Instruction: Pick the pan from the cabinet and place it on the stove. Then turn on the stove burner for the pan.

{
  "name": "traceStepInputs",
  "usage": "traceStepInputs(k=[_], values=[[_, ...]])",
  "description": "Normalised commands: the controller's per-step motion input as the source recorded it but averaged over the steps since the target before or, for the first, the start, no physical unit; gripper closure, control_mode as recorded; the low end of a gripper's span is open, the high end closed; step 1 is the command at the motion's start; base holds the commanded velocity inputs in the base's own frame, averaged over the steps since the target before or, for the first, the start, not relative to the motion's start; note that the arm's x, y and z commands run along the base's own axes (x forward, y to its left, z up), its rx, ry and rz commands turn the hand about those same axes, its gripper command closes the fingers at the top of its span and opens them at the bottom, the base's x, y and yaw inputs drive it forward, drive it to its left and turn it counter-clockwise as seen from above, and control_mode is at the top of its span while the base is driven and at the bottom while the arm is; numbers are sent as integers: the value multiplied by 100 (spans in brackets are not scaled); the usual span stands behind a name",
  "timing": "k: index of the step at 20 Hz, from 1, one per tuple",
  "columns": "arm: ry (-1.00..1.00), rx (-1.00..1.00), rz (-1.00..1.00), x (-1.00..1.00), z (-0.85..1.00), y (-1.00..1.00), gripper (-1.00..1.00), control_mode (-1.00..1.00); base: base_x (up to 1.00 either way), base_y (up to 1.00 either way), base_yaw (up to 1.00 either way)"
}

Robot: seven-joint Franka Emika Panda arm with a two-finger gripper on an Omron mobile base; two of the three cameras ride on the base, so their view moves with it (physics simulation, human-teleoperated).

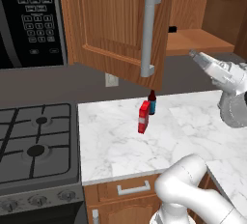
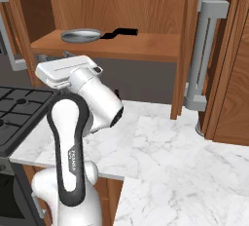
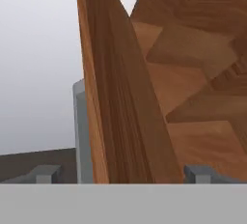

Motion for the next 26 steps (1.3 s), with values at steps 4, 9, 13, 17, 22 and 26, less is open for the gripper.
traceStepInputs(k=[4,9,13,17,22,26], values=[[7,0,49,46,-59,3,-100,-100,0,0,0],[6,0,38,36,-20,5,-100,-100,0,0,0],[8,-3,23,25,0,34,-100,-100,0,0,0],[5,-10,14,13,0,50,-100,-100,0,0,0],[2,-12,11,4,0,49,-100,-100,0,0,0],[-2,-16,11,-18,1,55,-100,-100,0,0,0]])
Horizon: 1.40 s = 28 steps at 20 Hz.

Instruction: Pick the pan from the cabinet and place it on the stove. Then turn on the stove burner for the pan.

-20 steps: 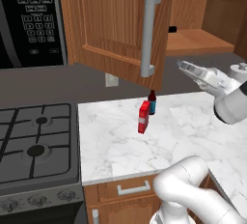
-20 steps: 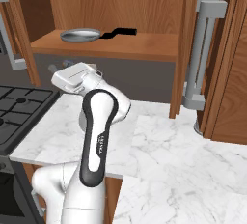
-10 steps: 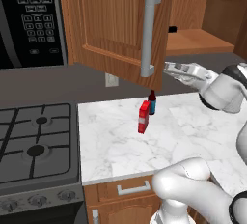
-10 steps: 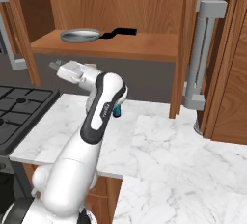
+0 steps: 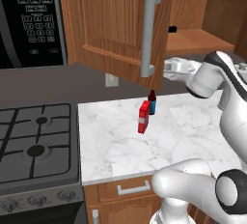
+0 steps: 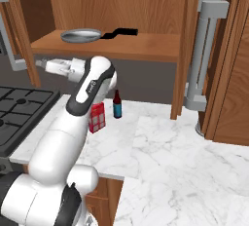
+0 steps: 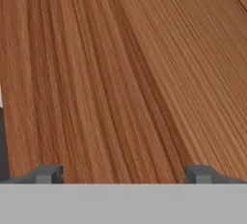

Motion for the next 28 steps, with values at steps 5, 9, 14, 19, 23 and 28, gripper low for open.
traceStepInputs(k=[5,9,14,19,23,28], values=[[-12,-19,10,-63,8,61,-100,-100,0,0,0],[-12,-18,7,-66,8,67,-100,-100,0,0,0],[-7,-15,3,-44,1,73,-100,-100,0,0,0],[-1,-11,0,-4,0,79,-100,-100,0,0,0],[0,-6,0,0,0,75,-100,-100,0,0,0],[-3,-5,0,-1,3,47,-100,-100,0,0,0]])
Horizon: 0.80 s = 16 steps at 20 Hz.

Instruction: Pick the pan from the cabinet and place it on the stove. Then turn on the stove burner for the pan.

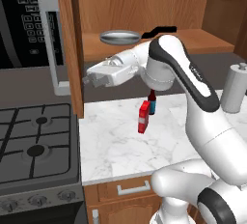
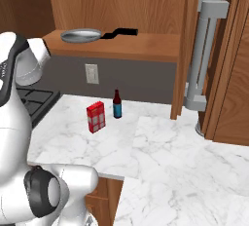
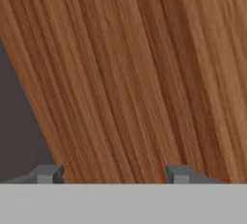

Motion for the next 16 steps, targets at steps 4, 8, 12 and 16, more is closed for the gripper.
traceStepInputs(k=[4,8,12,16], values=[[0,-2,-5,-12,9,-7,-100,-100,0,0,0],[-2,-1,-7,-10,5,-33,-100,-100,0,0,0],[-10,-7,-8,-10,12,-35,-100,-100,0,0,0],[-13,-8,-14,-14,13,-40,-100,-100,0,0,0]])
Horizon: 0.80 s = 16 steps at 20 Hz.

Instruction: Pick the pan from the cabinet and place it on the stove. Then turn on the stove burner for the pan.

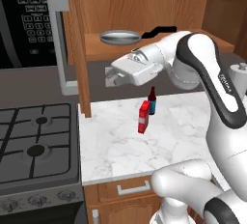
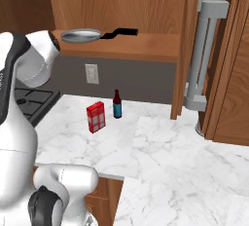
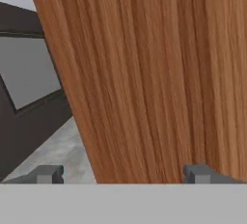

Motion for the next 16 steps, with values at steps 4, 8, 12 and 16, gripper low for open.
traceStepInputs(k=[4,8,12,16], values=[[-8,-6,-28,-7,10,-38,-100,-100,0,0,0],[-6,-7,-26,0,16,-39,-100,-100,0,0,0],[-9,-10,-22,0,16,-45,-100,-100,0,0,0],[-13,-11,-20,0,14,-44,-100,-100,0,0,0]])
